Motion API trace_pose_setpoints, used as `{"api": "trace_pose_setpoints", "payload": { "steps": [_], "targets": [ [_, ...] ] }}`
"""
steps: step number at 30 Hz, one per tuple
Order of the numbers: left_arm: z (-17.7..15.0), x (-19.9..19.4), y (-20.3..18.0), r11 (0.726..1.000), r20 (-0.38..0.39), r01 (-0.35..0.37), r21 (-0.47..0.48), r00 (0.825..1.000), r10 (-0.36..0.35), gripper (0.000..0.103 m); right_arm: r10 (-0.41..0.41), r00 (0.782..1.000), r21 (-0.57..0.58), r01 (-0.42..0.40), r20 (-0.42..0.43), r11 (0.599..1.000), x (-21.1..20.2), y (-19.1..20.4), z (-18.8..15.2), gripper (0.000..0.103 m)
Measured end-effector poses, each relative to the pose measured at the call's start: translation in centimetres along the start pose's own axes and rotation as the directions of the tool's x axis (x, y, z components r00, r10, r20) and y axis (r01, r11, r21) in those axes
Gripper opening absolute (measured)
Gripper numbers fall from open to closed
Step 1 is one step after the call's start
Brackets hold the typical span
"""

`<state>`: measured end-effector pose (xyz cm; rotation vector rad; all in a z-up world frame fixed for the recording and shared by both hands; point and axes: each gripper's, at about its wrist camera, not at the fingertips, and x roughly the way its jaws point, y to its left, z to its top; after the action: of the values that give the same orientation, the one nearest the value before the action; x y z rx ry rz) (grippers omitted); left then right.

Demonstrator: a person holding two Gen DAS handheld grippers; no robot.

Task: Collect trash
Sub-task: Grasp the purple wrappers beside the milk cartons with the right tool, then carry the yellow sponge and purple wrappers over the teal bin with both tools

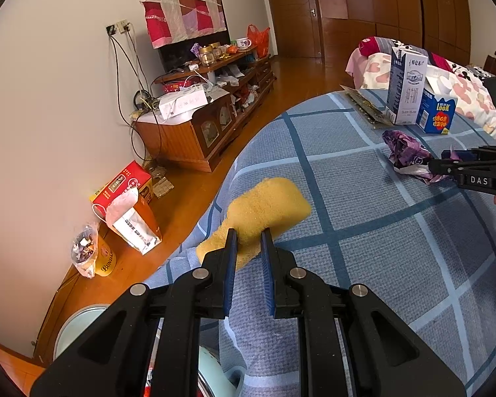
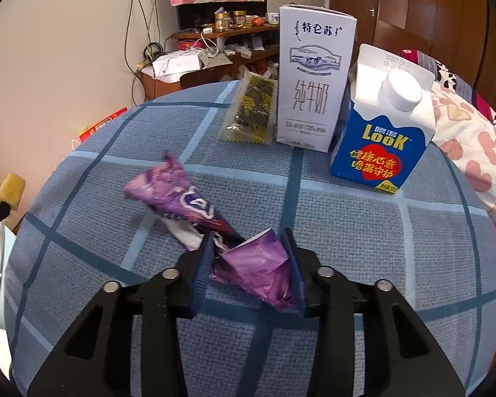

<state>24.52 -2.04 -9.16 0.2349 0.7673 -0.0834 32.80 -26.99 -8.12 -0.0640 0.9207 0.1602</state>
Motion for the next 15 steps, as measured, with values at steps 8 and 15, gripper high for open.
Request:
{"api": "trace_pose_setpoints", "payload": {
  "steps": [8,15],
  "targets": [
    [-0.5,-1.3,0.7,1.0,0.014,-0.008,-0.005,1.0,0.008,0.014,0.006,1.0,-0.023,-0.006,0.022,1.0,-1.2,1.4,-0.8,0.018],
    [-1.3,-2.7,1.4,1.0,0.029,-0.015,-0.011,0.999,0.015,0.014,0.014,0.998,-0.015,-0.013,0.055,1.0,-2.6,1.7,-1.1,0.017]
  ]
}}
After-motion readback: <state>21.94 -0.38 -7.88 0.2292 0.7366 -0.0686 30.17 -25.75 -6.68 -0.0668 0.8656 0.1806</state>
